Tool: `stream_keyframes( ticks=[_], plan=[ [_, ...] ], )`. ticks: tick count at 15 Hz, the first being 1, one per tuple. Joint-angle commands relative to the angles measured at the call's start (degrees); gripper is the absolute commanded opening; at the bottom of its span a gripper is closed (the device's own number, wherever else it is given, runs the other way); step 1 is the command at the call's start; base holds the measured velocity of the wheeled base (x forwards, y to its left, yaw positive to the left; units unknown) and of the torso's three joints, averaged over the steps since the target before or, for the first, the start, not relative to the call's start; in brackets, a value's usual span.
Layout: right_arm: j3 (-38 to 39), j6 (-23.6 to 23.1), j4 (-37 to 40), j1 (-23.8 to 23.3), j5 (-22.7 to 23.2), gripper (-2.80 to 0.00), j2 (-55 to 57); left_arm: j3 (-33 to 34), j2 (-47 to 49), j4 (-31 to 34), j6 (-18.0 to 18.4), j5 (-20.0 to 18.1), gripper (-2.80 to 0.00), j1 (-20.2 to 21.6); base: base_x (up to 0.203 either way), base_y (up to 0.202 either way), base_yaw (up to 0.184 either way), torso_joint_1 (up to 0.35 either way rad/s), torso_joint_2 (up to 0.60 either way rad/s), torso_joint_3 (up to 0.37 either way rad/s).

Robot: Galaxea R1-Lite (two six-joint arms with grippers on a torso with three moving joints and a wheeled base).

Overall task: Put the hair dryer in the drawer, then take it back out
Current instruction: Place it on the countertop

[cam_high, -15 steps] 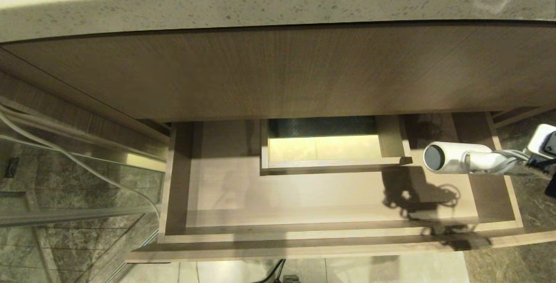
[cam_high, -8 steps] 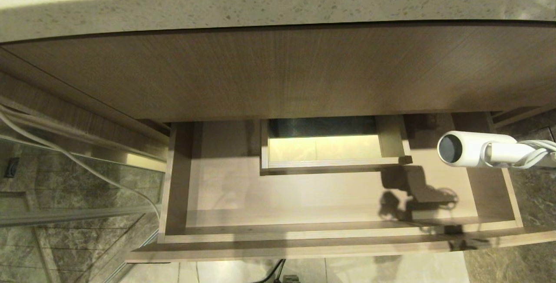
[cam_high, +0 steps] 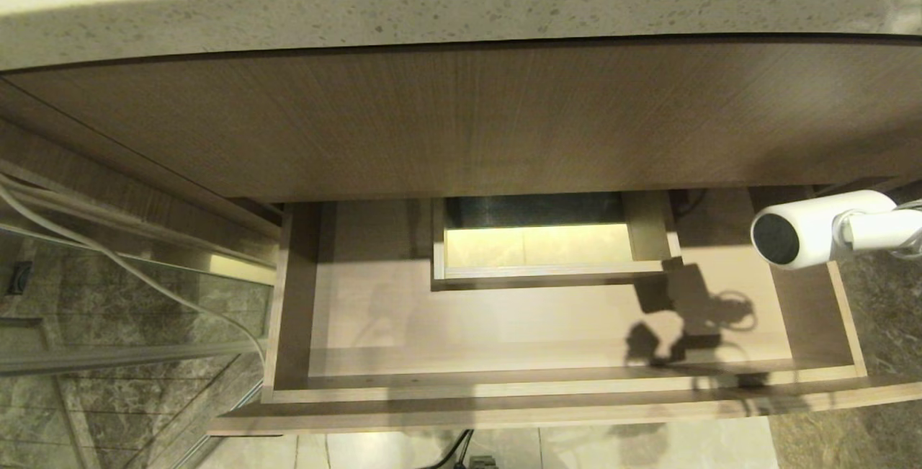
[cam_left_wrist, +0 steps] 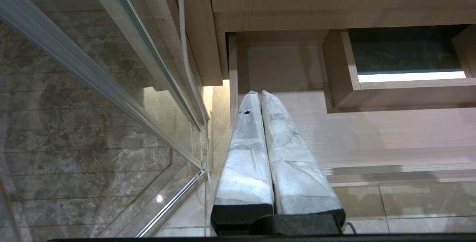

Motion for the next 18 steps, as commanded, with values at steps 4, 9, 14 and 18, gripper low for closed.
stream_keyframes(
  ticks=[4,9,14,18],
  plan=[
    [-1.38,-0.43,-0.09,-0.01,0.04,-2.8,-3.15,2.29,0.0,-0.09,0.01,0.0,-2.8,0.01,0.0,0.0,0.0,0.0,0.0,0.0],
    [-2.16,-0.25,-0.09,-0.01,-0.06,-2.8,-5.07,2.29,0.0,-0.09,-0.06,0.0,-2.8,0.01,0.0,0.0,0.0,0.0,0.0,0.0],
    [-4.54,-0.43,0.51,-0.01,-0.33,-2.8,-10.39,2.29,0.0,-0.09,-0.06,0.0,-2.8,0.01,0.0,0.0,0.0,0.0,0.0,0.0],
    [-7.14,-0.68,0.7,-0.08,-0.49,-2.8,-13.49,2.29,0.0,-0.09,-0.06,0.0,-2.8,0.01,0.0,0.0,0.0,0.0,0.0,0.0]
  ],
)
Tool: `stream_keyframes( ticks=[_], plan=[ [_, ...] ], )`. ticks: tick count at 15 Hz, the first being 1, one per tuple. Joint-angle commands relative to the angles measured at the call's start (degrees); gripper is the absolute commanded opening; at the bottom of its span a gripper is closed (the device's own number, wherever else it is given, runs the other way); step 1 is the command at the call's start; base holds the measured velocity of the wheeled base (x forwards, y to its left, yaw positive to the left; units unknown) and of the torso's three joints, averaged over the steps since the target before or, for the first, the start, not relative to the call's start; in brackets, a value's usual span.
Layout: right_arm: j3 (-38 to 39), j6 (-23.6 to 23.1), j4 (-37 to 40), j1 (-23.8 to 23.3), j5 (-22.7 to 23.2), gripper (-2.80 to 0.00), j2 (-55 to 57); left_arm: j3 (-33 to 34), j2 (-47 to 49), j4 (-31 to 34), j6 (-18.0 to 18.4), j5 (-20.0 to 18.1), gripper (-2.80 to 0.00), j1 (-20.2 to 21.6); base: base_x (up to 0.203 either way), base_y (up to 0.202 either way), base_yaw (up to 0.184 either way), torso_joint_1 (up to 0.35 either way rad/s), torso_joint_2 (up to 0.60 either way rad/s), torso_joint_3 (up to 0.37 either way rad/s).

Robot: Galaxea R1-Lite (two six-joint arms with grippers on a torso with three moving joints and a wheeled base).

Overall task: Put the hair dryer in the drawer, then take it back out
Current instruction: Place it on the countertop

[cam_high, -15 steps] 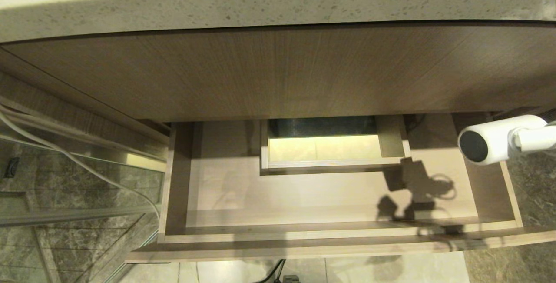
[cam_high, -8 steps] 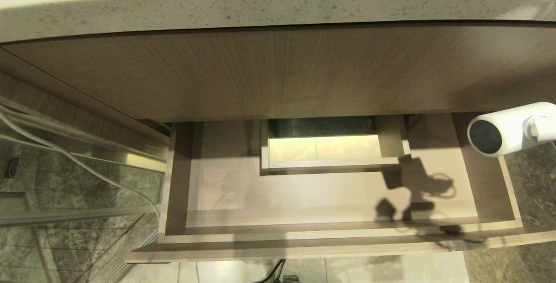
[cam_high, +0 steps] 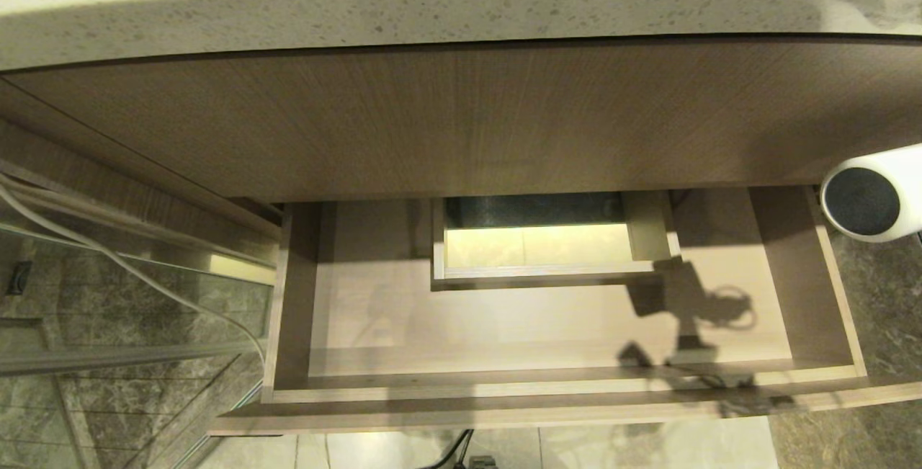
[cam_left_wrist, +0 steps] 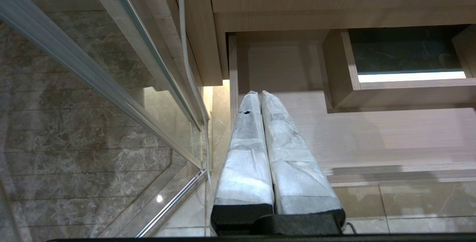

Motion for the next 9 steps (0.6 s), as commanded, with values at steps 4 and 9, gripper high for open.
stream_keyframes(
  ticks=[4,9],
  plan=[
    [-3.19,-0.44,-0.71,-0.1,-0.04,-2.8,-2.96,2.29,0.0,-0.11,-0.02,0.02,-2.8,0.01,0.0,0.0,0.0,0.0,0.0,0.0],
    [-6.81,-0.21,-0.34,0.05,-0.31,-2.8,-4.07,2.29,0.0,-0.11,0.02,0.02,-2.8,0.01,0.0,0.0,0.0,0.0,0.0,0.0]
  ],
)
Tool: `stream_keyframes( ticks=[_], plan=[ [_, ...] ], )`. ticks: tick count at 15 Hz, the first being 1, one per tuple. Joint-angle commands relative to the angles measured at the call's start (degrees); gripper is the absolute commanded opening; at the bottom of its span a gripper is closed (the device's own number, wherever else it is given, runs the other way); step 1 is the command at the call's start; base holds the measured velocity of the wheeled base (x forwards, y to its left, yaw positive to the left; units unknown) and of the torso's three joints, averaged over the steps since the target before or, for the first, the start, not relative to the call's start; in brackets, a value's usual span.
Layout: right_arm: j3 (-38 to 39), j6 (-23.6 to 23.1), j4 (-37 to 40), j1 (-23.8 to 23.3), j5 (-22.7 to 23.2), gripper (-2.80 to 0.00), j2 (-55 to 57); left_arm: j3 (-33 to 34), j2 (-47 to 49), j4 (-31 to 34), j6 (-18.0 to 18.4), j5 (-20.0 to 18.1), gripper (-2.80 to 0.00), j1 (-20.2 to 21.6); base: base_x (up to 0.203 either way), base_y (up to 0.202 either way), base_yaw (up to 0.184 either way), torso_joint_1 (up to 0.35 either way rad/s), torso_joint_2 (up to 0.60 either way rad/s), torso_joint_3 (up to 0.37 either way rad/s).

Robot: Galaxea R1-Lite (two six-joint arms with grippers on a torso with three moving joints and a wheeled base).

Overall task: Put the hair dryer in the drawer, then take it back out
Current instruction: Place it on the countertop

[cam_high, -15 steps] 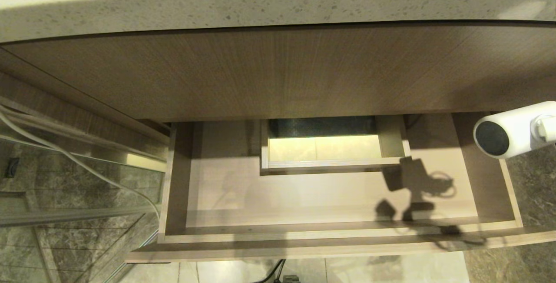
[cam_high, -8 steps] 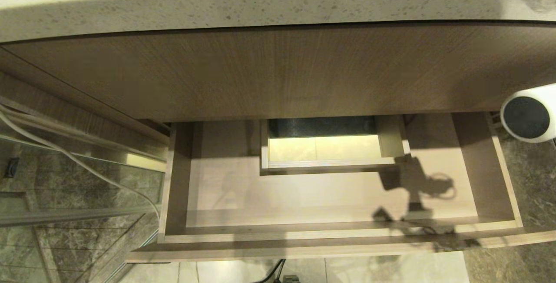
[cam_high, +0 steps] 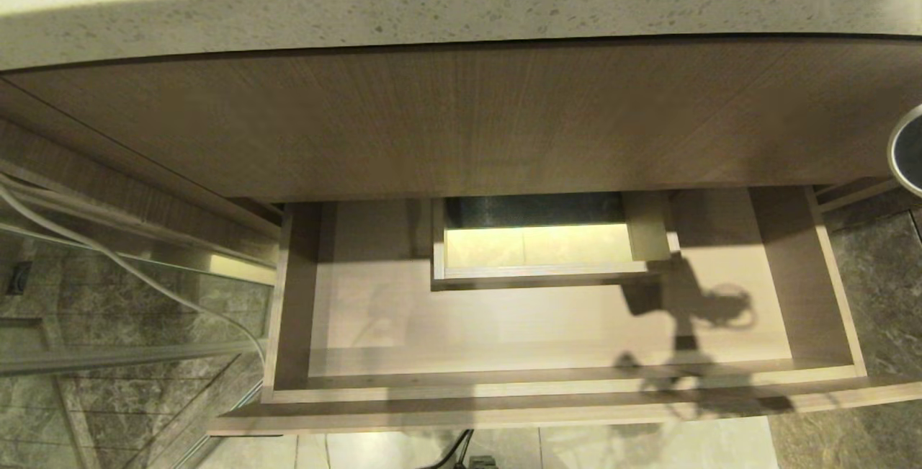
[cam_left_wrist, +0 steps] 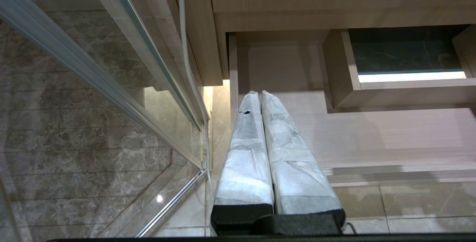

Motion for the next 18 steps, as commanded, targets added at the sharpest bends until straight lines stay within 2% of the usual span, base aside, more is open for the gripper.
stream_keyframes(
  ticks=[1,10,13,18],
  plan=[
    [-2.09,-0.23,-0.04,0.1,0.03,-2.8,-1.04,2.29,0.0,-0.09,-0.01,0.01,-2.8,0.01,0.0,0.0,0.0,0.0,0.0,0.0],
    [-7.58,1.45,0.31,0.28,-0.34,-2.8,-4.96,2.29,0.0,-0.09,-0.04,0.01,-2.8,0.01,0.0,0.0,0.0,0.0,0.0,0.0],
    [-8.06,1.27,0.3,0.5,-5.14,-2.8,-3.37,2.29,0.0,-0.09,-0.04,0.01,-2.8,0.01,0.0,0.0,0.0,0.0,0.0,0.0],
    [-11.48,1.76,-0.46,0.45,-5.99,-2.8,2.34,2.29,0.0,-0.09,-0.05,0.01,-2.8,0.01,0.0,0.0,0.0,0.0,0.0,0.0]
  ],
)
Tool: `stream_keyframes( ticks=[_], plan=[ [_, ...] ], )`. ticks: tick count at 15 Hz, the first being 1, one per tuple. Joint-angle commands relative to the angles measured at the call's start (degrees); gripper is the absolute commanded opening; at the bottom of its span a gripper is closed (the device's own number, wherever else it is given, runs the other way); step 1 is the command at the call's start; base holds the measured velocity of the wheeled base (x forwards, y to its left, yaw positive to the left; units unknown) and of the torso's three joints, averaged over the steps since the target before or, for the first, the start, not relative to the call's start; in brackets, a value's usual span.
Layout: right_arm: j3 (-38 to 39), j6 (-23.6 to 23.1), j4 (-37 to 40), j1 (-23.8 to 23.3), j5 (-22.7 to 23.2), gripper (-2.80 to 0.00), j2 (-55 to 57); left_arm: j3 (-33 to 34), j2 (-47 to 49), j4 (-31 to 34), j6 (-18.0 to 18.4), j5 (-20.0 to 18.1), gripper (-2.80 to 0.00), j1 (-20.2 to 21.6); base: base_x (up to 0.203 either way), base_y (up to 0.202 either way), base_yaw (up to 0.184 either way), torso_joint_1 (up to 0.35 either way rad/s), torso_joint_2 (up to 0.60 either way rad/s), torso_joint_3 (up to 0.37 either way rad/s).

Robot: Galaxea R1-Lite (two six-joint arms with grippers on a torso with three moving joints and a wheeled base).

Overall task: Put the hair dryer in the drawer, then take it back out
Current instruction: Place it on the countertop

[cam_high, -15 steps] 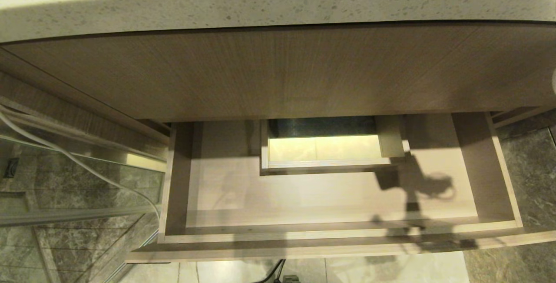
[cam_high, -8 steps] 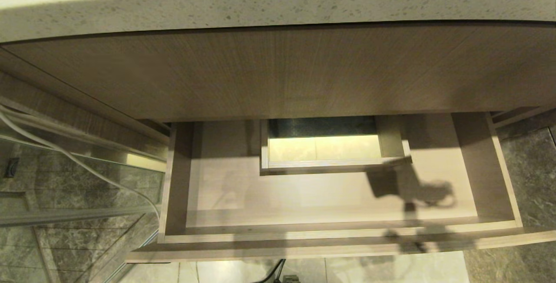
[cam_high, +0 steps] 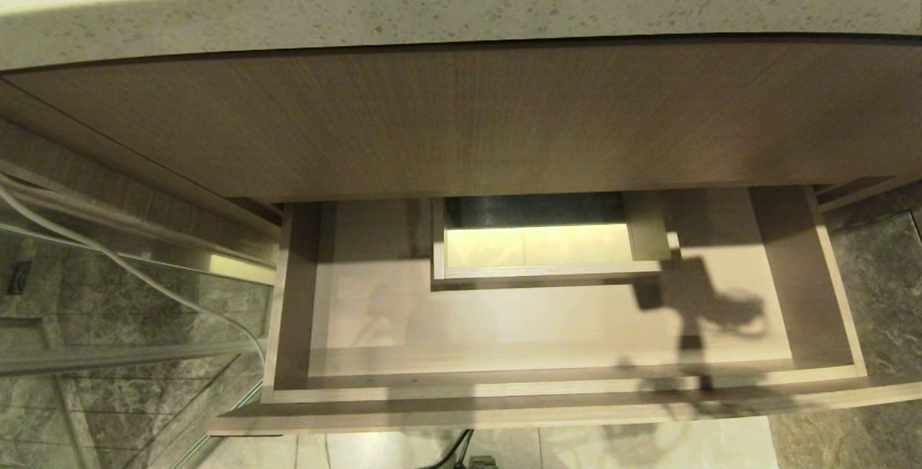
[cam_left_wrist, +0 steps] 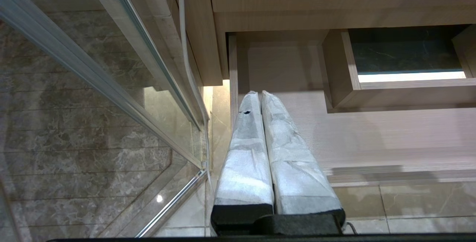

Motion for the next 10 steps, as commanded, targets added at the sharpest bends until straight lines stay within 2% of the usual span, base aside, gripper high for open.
stream_keyframes(
  ticks=[1,8,10],
  plan=[
    [-3.38,0.09,-0.18,-0.01,0.06,-2.8,3.98,2.29,0.0,-0.09,-0.05,-0.05,-2.8,0.01,0.0,0.0,0.0,0.0,0.0,0.0],
    [-11.64,4.01,-0.4,-0.01,0.11,-2.8,8.33,2.29,0.0,-0.09,0.04,0.0,-2.8,0.01,0.0,0.0,0.0,0.0,0.0,0.0],
    [-13.46,3.95,-3.76,-0.01,0.11,-2.8,11.46,2.29,0.0,-0.09,-0.04,0.0,-2.8,0.01,0.0,0.0,0.0,0.0,0.0,0.0]
  ],
)
